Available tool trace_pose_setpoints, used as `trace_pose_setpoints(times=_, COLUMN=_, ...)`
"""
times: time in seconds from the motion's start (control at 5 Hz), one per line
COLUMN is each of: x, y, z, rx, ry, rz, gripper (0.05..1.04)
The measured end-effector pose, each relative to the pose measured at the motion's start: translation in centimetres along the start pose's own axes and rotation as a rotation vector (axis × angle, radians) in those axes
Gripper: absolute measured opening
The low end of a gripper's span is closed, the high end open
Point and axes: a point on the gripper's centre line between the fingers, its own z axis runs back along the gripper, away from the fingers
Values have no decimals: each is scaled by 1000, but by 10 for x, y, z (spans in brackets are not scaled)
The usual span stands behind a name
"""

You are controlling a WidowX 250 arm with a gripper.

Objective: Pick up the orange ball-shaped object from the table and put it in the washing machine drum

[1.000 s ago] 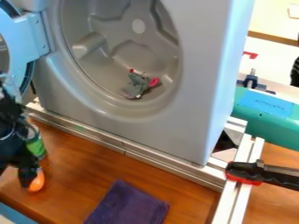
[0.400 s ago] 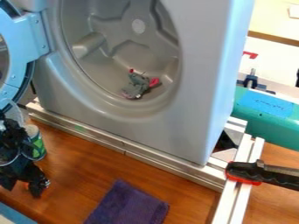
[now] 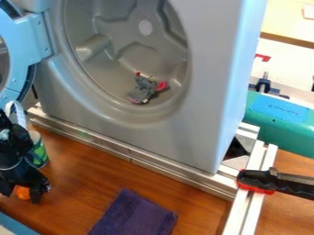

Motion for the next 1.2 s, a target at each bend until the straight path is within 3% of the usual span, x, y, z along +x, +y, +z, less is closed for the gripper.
trace_pose_setpoints(times=0.2, x=3, y=-2, z=-6, rx=17, ry=12, rz=7, gripper=709)
trace_pose_setpoints(times=0.4, x=3, y=-5, z=-6, rx=20, ry=7, rz=6, gripper=673)
trace_pose_setpoints(times=0.6, x=1, y=-18, z=17, rx=-66, ry=-43, rz=-90, gripper=673)
trace_pose_setpoints(times=0.8, x=16, y=-34, z=68, rx=-183, ry=-164, rz=-200, gripper=673)
trace_pose_setpoints(times=1.0, x=31, y=-51, z=113, rx=-248, ry=-274, rz=-247, gripper=673)
trace_pose_setpoints(times=1.2, x=50, y=-66, z=134, rx=-252, ry=-342, rz=-275, gripper=673)
